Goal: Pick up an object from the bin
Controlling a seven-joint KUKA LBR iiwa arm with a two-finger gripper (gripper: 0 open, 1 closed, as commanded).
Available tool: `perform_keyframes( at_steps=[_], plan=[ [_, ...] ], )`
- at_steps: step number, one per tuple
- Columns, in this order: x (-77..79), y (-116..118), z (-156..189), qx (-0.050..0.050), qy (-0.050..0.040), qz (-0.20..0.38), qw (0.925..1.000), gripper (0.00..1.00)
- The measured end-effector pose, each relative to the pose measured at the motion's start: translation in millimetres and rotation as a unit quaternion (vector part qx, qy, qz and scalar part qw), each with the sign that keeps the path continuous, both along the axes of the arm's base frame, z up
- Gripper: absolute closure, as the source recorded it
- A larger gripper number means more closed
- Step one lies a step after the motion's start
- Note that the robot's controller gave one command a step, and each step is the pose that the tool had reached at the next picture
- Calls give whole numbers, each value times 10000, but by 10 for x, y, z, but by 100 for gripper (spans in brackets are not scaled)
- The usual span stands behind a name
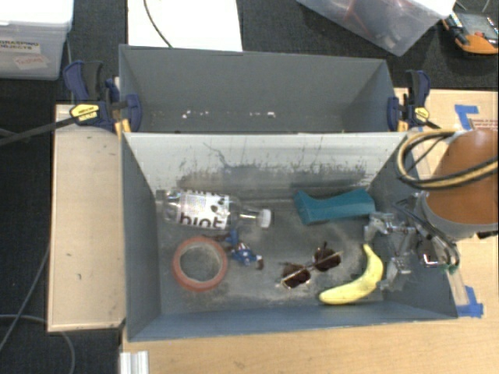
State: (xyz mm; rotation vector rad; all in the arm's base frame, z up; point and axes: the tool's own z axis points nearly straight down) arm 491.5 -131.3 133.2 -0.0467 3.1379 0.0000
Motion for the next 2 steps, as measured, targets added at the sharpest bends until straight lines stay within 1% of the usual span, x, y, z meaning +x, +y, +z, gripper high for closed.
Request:
perform_keyframes(
  at_steps=[1,2],
  plan=[
    [-6,-159,274,-11,-20,149,9999,0],
    [-125,167,-640,12,-17,-409,9992,0]
  ],
)
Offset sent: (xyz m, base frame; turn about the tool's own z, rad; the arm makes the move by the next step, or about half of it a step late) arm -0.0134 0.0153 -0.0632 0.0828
